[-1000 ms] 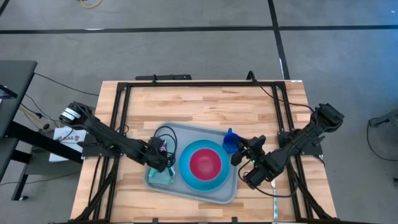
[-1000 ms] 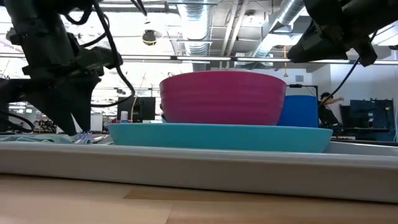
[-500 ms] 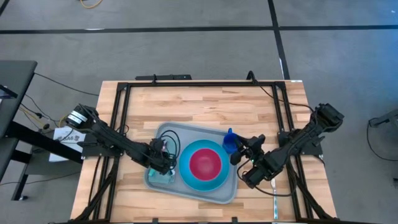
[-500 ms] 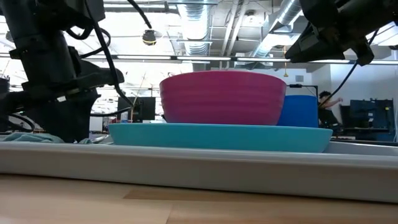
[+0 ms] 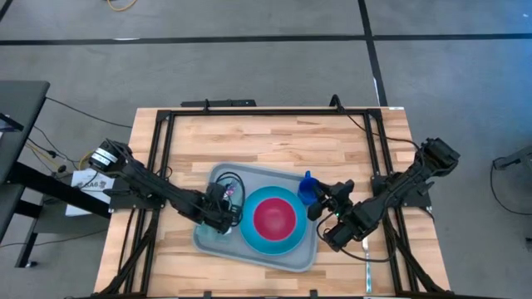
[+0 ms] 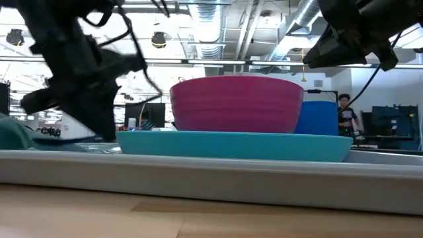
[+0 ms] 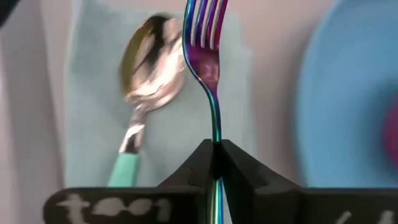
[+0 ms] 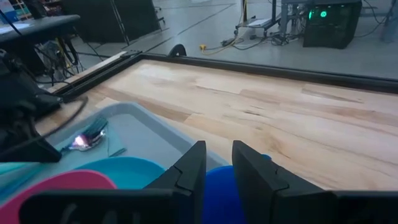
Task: Set up tray
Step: Put the blue purple fork on top of the green table napkin to the right of the green spoon
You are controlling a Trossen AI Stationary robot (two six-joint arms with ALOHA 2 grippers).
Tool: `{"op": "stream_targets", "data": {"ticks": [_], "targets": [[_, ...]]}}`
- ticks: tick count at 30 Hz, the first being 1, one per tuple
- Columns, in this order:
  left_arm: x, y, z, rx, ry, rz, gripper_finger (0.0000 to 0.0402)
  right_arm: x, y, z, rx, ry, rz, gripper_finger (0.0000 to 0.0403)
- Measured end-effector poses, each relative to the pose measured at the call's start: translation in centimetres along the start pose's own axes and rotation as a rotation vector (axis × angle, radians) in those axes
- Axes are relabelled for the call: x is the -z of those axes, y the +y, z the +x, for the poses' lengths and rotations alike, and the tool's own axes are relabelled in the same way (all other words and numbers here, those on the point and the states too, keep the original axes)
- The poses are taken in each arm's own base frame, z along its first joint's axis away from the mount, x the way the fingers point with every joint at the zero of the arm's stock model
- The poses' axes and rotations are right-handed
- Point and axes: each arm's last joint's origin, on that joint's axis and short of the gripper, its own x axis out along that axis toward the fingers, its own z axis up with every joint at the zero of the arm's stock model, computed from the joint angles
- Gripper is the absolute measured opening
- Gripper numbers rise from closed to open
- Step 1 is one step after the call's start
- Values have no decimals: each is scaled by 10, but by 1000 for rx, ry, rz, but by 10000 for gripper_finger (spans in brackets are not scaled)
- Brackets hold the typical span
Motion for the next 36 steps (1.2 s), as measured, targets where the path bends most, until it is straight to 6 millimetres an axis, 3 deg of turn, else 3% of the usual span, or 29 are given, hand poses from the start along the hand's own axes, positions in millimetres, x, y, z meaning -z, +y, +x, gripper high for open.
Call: {"op": "stream_targets", "data": {"ticks": [12, 15, 26, 36], "targets": [[-10, -31, -25, 78, -22, 59, 1, 3, 1, -5, -19, 50, -4, 71], [-15, -34, -35, 29, -38, 95, 1, 5, 0, -6, -23, 66, -5, 71], [5, -12, -40, -84, -49, 69, 0, 8, 2, -13, -54, 81, 1, 71], [25, 13, -15, -43, -43, 5, 0, 8, 2, -13, -54, 81, 8, 71]]}}
